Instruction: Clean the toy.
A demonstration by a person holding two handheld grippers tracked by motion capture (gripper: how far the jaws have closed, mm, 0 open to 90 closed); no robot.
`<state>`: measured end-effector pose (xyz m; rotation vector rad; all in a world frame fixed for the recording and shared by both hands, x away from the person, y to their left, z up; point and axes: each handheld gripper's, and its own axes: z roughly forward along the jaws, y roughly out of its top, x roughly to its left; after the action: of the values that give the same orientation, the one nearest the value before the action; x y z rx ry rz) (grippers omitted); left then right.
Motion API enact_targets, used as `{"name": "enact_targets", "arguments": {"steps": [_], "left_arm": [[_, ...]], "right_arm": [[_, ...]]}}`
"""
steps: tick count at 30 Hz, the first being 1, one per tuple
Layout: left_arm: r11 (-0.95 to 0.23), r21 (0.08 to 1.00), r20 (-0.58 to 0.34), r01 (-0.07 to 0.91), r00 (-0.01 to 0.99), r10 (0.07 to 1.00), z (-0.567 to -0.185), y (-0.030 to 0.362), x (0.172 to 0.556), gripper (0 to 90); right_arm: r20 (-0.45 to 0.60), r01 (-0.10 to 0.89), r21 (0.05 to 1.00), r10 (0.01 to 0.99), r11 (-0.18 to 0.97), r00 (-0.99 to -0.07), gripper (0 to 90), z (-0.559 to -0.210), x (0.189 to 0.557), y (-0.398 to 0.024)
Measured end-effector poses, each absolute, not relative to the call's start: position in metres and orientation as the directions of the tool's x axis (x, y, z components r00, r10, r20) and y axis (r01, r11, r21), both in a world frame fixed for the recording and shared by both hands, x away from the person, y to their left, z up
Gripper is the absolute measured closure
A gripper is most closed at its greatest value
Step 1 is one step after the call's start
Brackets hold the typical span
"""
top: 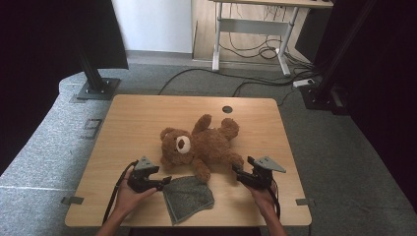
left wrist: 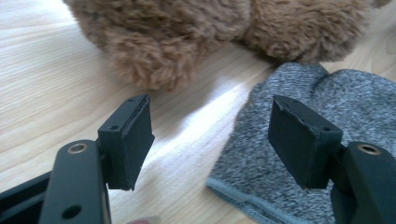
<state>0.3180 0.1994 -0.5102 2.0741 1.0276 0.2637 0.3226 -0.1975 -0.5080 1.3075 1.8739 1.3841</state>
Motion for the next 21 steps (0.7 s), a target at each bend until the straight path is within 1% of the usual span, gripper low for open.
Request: {"name": "enact_targets", "arguments": {"steps": [6, 14, 21], "left_arm": [[-0.378, 0.723, -0.162, 0.578, 0.674, 0.720, -0.511, 0.189, 0.315, 29.8], [-0.440, 0.678, -0.168, 0.589, 0.707, 0.687, -0.525, 0.167, 0.315, 27.7], [-0.466, 0.659, -0.168, 0.591, 0.719, 0.675, -0.531, 0.157, 0.316, 25.9]], "right_arm": [[0.161, 0.412, 0.910, 0.884, 0.038, -0.439, 27.9, -0.507, 0.323, -0.198], [0.162, 0.412, 0.910, 0.882, 0.040, -0.443, 27.9, -0.507, 0.323, -0.197], [0.163, 0.412, 0.910, 0.882, 0.039, -0.443, 27.9, -0.507, 0.324, -0.197]]}}
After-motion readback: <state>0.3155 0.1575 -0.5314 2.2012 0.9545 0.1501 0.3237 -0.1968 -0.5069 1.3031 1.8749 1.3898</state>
